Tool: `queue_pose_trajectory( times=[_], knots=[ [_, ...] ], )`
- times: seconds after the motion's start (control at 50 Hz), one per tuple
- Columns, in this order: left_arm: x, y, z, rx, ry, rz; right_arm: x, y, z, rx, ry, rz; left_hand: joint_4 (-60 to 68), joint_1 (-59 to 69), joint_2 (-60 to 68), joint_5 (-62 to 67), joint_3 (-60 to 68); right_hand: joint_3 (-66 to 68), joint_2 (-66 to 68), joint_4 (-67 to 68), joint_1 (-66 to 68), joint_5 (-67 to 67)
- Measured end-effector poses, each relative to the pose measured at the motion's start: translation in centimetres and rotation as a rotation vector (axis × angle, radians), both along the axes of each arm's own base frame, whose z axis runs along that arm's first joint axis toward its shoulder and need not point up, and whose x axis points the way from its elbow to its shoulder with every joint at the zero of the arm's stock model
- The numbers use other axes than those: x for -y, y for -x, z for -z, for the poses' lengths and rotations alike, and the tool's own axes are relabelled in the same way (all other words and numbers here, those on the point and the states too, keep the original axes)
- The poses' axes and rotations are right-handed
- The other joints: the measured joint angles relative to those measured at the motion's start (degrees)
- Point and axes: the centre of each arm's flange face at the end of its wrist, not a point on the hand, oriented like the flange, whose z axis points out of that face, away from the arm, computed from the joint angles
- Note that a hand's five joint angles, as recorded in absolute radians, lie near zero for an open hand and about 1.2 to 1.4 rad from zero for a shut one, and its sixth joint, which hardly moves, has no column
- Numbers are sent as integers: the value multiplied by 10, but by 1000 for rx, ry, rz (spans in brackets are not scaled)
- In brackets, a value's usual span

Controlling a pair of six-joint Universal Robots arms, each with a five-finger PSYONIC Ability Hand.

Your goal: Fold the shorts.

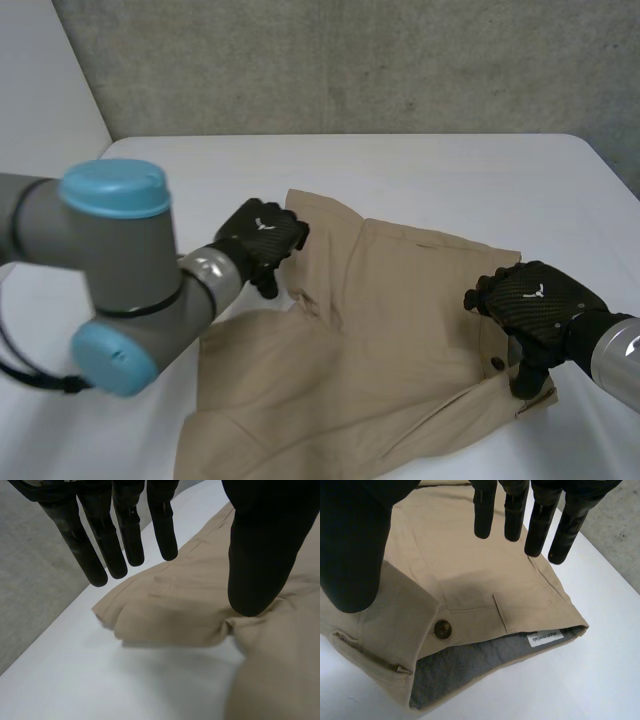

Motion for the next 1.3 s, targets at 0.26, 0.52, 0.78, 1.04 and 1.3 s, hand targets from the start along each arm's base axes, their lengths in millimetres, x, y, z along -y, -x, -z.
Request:
queue_pose_trajectory(
  times=[0.26,0.52,0.78,1.04,1.3],
  knots=[
    [46,47,33,8,98,214,-2,0,10,18,-36,14,-1,0,-1,0,0,-13,-12,-8,-7,-10],
    [67,52,61,74,50,262,-4,-1,25,12,-73,9,-2,0,-3,-4,0,-13,-12,-8,-7,-10],
    [82,29,55,177,65,165,-2,-1,25,12,-65,13,200,194,197,196,192,-13,-12,-8,-7,-10],
    [72,-5,48,238,2,71,-1,0,25,12,-64,15,184,179,183,194,178,-13,-12,-8,-7,-10],
    [79,-34,48,400,45,-34,-1,0,25,13,-64,16,127,116,122,133,118,-13,-12,-8,-7,-10]
  ],
)
